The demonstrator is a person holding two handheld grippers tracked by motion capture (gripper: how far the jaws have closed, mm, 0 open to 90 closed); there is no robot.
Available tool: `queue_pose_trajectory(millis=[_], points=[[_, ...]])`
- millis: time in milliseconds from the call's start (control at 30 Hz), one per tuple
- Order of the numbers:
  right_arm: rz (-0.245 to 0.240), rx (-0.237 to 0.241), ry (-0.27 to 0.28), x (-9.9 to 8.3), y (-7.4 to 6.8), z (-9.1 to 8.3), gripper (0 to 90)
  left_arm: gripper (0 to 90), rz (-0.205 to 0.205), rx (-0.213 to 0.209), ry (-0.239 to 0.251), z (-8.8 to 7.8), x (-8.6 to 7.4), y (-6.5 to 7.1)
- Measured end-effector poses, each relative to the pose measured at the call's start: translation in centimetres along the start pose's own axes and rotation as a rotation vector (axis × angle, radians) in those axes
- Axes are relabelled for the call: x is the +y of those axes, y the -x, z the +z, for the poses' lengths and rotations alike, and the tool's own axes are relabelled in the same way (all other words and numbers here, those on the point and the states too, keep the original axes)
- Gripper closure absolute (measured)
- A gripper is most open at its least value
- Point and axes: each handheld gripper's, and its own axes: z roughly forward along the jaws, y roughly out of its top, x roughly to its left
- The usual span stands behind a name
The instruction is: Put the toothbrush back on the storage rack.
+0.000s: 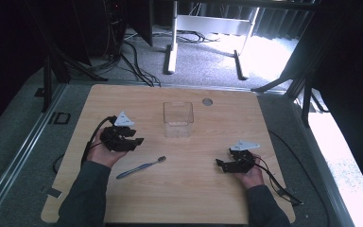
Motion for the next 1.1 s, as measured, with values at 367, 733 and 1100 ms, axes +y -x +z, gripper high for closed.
queue_pose_trajectory(millis=[367,733,1100], points=[[0.000,0.000,0.000,0.0,0.0,0.0,19.6,54.5,0.018,-0.007,-0.016,0.7,0.4,0.4],[0.000,0.000,0.000,0.0,0.0,0.0,19.6,55.6,0.044,-0.037,-0.047,1.6,0.6,0.8],[0.000,0.000,0.000,0.0,0.0,0.0,19.6,57.3,0.049,-0.056,-0.063,2.0,0.7,0.9]])
